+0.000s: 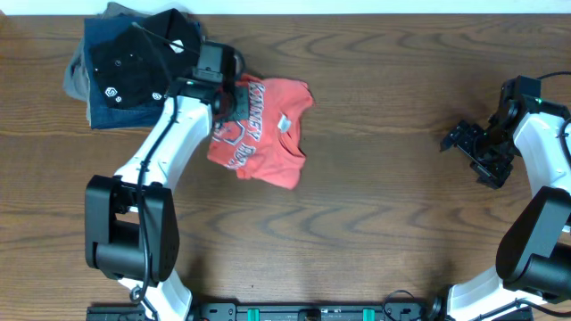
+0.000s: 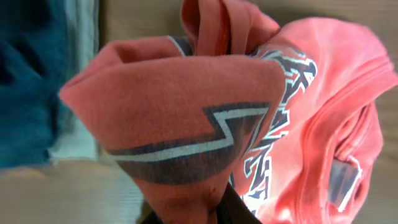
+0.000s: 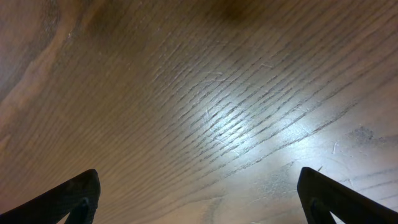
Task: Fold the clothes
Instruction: 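Lift and carry the red shirt to the dark clothes stack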
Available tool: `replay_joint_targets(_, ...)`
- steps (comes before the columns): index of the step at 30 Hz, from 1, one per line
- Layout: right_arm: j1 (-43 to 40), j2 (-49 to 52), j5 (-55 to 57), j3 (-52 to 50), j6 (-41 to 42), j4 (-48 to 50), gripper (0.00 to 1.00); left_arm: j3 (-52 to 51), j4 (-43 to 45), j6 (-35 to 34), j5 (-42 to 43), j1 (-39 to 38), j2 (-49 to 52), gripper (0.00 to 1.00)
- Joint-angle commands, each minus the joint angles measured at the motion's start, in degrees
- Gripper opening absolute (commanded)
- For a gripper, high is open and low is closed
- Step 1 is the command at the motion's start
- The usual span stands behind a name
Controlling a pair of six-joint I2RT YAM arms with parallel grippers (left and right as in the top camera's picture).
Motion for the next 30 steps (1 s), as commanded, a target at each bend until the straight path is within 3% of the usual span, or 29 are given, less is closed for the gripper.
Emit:
replay_joint_targets(1,-0.20,-0.37,0.17,0.68,-0.70,0.00,0.99,1.55,2.29,1.86,-1.88,0.66,0.04,0.13)
replay_joint_targets(10,-0.20,-0.37,0.17,0.68,-0.68,-0.02,0.99,6.38,3.02,3.39,-2.47,0.83,0.04,0.13)
replay_joint_targets(30,-0.20,-0.37,0.17,0.68,-0.70,-0.02,0.99,16.96,8.87,5.49,-16.81,1.16,0.02,0.13)
